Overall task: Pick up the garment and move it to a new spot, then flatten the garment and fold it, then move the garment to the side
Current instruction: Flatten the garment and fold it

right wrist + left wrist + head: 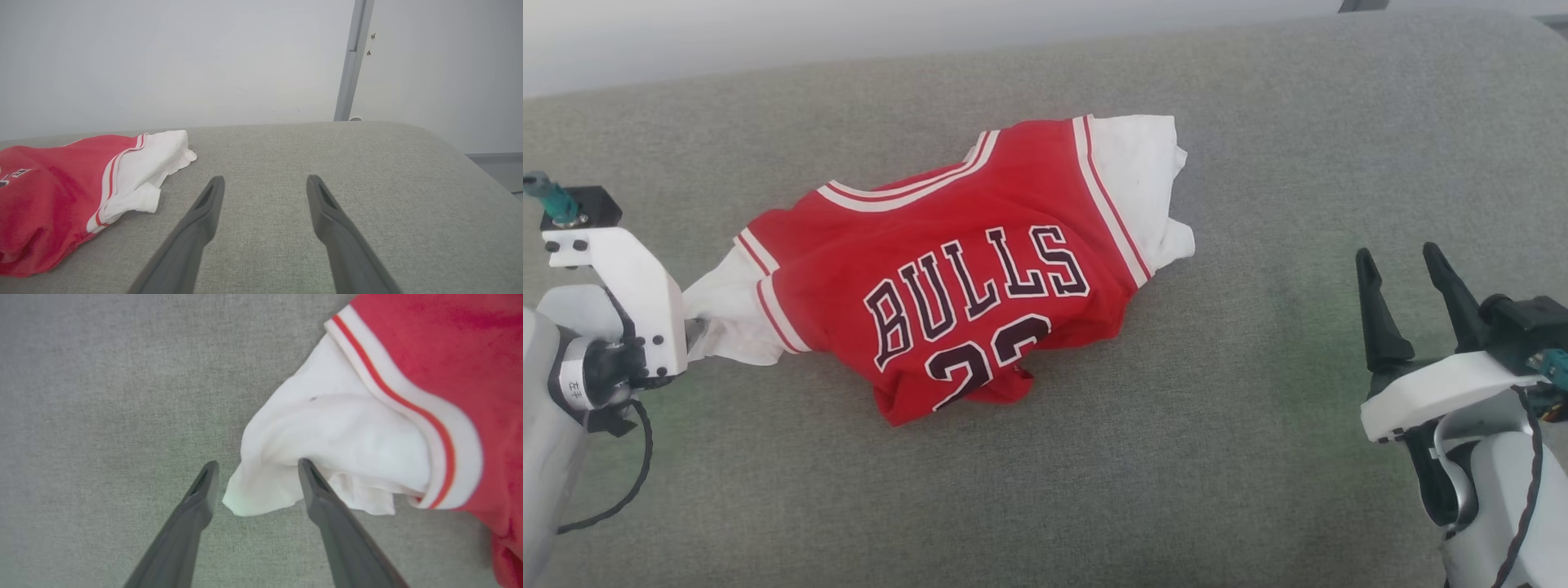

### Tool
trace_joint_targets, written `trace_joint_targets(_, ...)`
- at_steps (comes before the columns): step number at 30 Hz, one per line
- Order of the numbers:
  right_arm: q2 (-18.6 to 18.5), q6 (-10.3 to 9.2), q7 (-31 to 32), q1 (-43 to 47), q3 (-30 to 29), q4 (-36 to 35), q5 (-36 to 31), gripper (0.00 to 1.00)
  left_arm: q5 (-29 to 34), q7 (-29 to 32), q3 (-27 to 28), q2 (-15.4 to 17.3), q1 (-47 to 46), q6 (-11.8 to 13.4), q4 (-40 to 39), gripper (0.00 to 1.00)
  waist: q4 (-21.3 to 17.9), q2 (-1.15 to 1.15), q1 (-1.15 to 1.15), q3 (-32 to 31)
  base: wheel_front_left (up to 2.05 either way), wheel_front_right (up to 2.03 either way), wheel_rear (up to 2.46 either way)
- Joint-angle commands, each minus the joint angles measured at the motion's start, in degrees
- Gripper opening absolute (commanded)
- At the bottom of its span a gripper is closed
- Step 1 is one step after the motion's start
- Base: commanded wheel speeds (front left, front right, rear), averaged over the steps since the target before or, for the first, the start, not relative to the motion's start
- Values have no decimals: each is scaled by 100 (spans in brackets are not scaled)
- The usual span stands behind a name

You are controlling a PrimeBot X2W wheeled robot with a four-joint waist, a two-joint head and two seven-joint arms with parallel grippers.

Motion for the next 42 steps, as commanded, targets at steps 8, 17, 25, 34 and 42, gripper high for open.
trace_joint_targets(8, -92, 0, 189, -164, 214, -213, 53, 100, -55, -117, -28, -201, -138, -77, 476, 0, -38, 0, 0, 195, 0, 0, 0)
trace_joint_targets(17, -358, -1, 753, -713, 616, -357, 294, 100, 28, -353, -178, -485, -430, -363, 739, 0, 223, 0, 0, 369, 0, 0, 0)
trace_joint_targets(25, -777, -1, 1740, -1803, 1080, -82, 623, 100, 127, -632, -361, -878, -860, -660, 933, 0, 743, 0, 0, 609, 0, 0, 0)
trace_joint_targets(34, -1297, -1, 3139, -2869, 1494, 675, 1028, 100, 204, -918, -561, -1417, -1351, -944, 1191, 0, 1414, 0, 0, 970, 0, 0, 0)
trace_joint_targets(42, -1563, 0, 4521, -3403, 1957, 1499, 1442, 100, 211, -1193, -704, -1819, -1684, -1147, 1511, 0, 1803, 0, 0, 1291, 0, 0, 0)
